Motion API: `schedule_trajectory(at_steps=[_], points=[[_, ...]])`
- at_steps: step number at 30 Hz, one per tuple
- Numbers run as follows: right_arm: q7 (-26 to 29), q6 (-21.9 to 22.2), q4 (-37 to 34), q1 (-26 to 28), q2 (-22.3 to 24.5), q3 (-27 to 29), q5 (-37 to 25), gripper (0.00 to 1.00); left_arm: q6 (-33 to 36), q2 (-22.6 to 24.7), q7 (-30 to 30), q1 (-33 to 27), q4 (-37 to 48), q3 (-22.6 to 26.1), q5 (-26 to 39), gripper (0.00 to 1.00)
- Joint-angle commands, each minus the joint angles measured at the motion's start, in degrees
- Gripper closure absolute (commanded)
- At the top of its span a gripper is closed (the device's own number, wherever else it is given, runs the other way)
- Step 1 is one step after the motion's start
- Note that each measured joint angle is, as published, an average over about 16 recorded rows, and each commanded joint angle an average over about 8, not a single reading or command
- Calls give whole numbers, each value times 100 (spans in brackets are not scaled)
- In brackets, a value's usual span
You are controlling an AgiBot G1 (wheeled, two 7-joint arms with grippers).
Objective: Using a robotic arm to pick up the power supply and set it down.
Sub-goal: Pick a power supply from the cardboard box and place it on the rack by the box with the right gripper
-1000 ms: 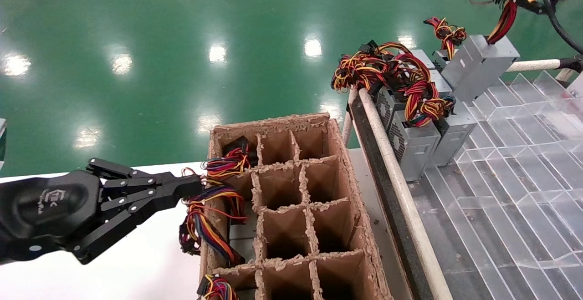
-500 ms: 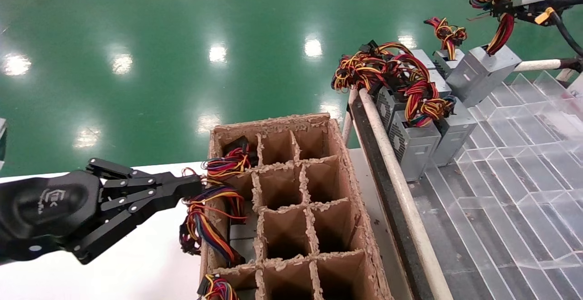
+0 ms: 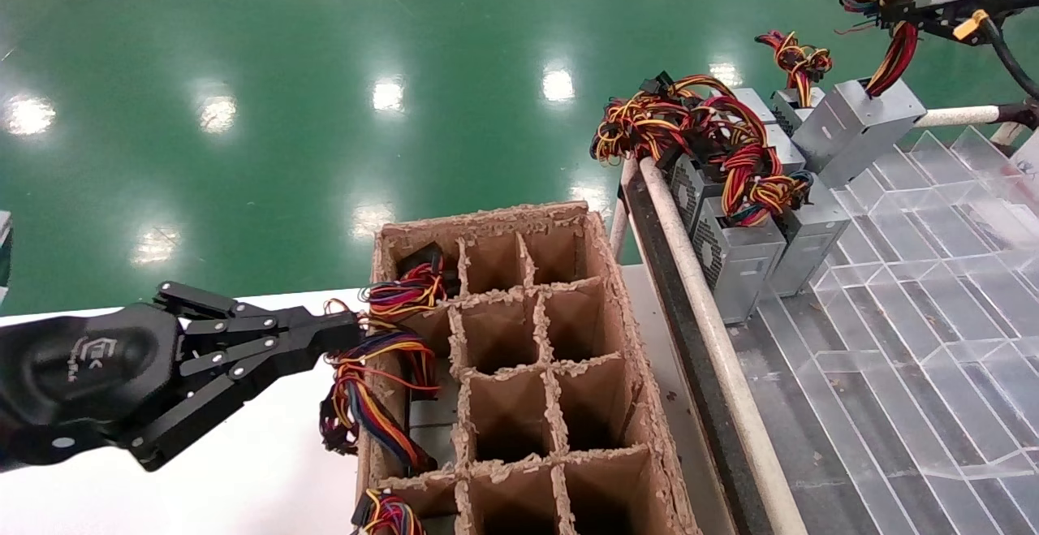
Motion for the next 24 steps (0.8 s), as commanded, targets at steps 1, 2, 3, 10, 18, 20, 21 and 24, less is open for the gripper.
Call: schedule_trajectory(at_steps=[1,2,3,10,18,20,21,24], points=[[21,32,-12,-12,-1,13,19,100,0,0,0,0,0,0,0,100],[-15,-6,10,0,0,-7,-10,100,0,0,0,0,0,0,0,100],[-59,-61,38,16,2,-31,-43,100,0,0,0,0,0,0,0,100],[-640,-633,305,111,-40,-280,-389,100,0,0,0,0,0,0,0,100],[-1769,-869,551,241,-138,-596,-855,100,0,0,0,0,0,0,0,100],[-2062,-825,551,273,-136,-638,-925,100,0,0,0,0,0,0,0,100],[-2197,-783,541,286,-135,-653,-954,100,0,0,0,0,0,0,0,100],[-2544,-595,475,307,-148,-676,-1004,100,0,0,0,0,0,0,0,100]])
